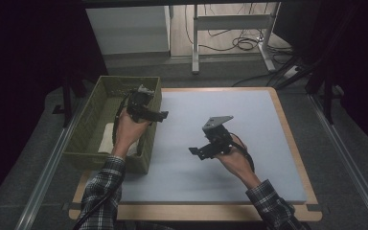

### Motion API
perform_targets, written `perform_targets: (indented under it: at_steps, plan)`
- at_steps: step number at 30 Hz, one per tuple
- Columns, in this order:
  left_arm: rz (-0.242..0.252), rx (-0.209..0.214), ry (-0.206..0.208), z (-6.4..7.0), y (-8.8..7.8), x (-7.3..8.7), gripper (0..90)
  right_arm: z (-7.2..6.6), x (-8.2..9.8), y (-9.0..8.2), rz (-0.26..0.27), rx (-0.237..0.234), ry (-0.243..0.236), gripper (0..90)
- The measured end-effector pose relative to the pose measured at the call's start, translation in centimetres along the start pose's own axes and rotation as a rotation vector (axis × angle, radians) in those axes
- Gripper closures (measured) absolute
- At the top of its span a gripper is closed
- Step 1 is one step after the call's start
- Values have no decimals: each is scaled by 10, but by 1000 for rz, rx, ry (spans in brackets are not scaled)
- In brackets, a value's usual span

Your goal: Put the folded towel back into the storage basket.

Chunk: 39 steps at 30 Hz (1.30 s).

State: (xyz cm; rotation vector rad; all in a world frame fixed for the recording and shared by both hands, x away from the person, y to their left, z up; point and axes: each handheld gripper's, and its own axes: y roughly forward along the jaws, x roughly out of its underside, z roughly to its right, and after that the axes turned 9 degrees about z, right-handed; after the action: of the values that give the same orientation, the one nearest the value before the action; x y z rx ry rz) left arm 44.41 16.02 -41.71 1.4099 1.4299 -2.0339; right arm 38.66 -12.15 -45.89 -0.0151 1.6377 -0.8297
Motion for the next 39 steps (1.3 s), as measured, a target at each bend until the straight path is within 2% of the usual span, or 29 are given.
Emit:
perform_targets:
  at_steps: [6,11,16,17,20,21,22,23,26,32,35,36,39]
  plan:
    - [-13,2,28,16,10,-9,24,8,12,-15,1,25,15,53]
    - [-5,23,45,32,19,-16,20,18,26,-33,11,51,44,53]
    - [4,50,62,48,27,-21,18,24,37,-45,17,68,66,53]
    - [4,50,62,48,27,-21,18,24,37,-45,17,68,66,53]
    - [12,78,71,61,35,-20,16,29,46,-53,20,84,80,52]
    - [12,78,71,61,35,-20,15,30,48,-55,20,87,83,51]
    - [14,91,66,68,39,-19,14,31,50,-57,20,91,87,49]
    - [14,91,66,68,39,-19,14,31,50,-57,20,91,87,49]
    - [14,115,82,81,48,-14,11,35,58,-64,21,108,96,46]
    - [13,133,109,96,53,-6,7,39,71,-76,22,130,110,45]
    - [26,162,104,108,53,6,6,41,79,-83,23,143,114,45]
    - [26,162,104,108,53,6,6,41,79,-83,23,143,114,45]
    - [33,183,97,116,51,21,6,43,90,-91,20,157,127,45]
